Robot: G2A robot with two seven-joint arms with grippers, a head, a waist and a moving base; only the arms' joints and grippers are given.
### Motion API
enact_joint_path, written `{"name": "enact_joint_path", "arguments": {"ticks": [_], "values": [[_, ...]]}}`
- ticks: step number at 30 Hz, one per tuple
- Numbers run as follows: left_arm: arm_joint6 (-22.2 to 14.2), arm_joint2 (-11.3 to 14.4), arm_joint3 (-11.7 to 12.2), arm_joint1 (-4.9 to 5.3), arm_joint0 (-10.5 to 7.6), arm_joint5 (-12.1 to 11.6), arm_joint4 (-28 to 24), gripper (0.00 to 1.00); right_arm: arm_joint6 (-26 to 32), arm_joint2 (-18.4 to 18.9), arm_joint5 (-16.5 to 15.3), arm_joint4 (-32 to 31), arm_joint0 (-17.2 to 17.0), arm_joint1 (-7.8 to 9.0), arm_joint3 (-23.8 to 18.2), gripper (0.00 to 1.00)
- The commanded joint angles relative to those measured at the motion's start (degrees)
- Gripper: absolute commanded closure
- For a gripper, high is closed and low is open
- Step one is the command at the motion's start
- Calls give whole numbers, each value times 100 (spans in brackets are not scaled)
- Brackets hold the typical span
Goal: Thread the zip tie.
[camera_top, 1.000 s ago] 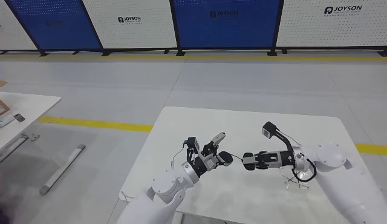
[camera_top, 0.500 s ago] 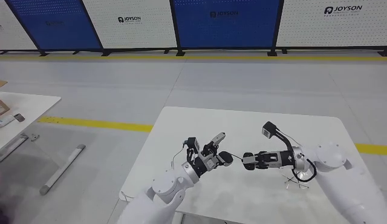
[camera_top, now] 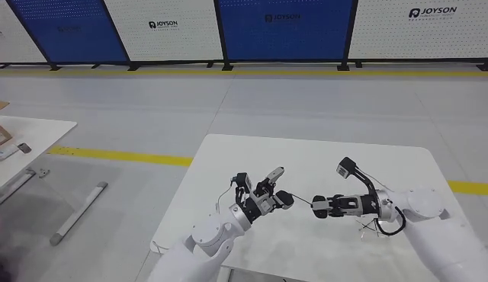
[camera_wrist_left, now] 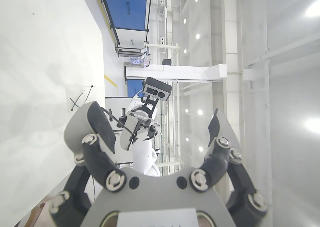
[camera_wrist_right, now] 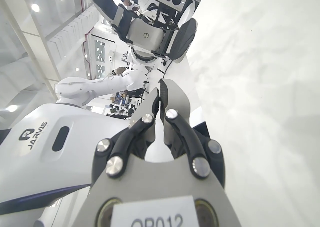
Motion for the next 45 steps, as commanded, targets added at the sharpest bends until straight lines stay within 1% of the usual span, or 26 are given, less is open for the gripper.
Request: {"name": "enact_joint_path", "arguments": {"ticks": [1,4,7,9,11,14,22,26,29,35,39,41,42,43,44,45], "values": [[0,0,0,0,0,0,0,0,1,2,0,-1,0,0,3,100],[16,-6,1,6,22,61,70,0,1,2,0,-1,0,0,3,100],[-51,-16,2,23,115,172,112,0,1,2,0,-1,0,0,3,100],[-110,32,-4,22,146,173,135,0,1,2,0,-1,0,0,3,100],[-183,135,-4,4,123,88,143,0,1,2,0,-1,0,0,3,100],[-174,245,52,-32,35,-209,190,0,1,2,0,-1,0,0,3,100],[-174,245,52,-32,35,-209,190,0,1,2,0,-1,0,0,3,100],[-175,304,54,-30,-18,-80,411,0,1,2,0,-1,0,0,3,100],[-54,340,83,-63,-118,4,218,0,1,2,0,-1,0,0,3,100],[-33,339,87,-69,-128,-5,178,0,1,2,0,-1,0,0,3,100],[29,399,122,-79,-124,-93,345,0,1,2,0,-1,0,0,3,100],[-35,437,175,-80,-134,-121,438,0,1,2,0,-1,0,0,3,100],[-53,439,189,-80,-141,-115,445,8,1,2,0,-1,0,0,3,100],[-62,439,197,-81,-145,-115,440,61,1,2,0,-1,0,0,3,100],[-79,440,204,-82,-147,-116,426,73,1,2,0,-1,0,0,3,100],[-93,439,209,-83,-148,-124,410,75,1,2,0,-1,0,0,3,100]]}}
